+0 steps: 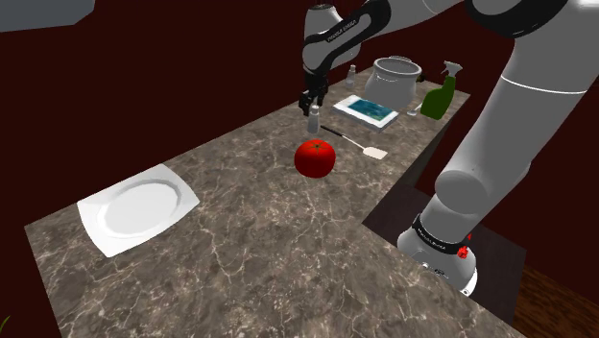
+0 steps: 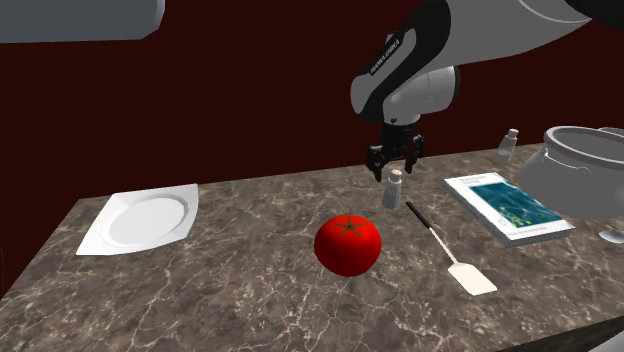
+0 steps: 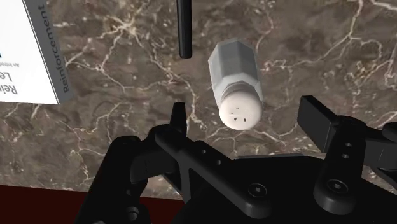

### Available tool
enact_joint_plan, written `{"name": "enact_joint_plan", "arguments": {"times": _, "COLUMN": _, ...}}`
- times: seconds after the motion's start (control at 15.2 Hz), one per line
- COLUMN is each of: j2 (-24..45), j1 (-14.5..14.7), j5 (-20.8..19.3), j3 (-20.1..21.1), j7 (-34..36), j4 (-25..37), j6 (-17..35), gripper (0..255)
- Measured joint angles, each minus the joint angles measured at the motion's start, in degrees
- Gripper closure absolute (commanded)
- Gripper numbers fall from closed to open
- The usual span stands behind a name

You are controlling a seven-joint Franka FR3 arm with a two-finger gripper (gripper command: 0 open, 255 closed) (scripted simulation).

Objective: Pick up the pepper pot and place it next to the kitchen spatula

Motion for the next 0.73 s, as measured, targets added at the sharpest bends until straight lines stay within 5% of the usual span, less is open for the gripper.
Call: {"name": "enact_joint_plan", "arguments": {"times": 0.73, "j2": -3.9, "j1": 0.3, "j5": 0.9, "j3": 0.4, "j7": -0.6, "j4": 2.8, "j6": -6.6, "gripper": 0}}
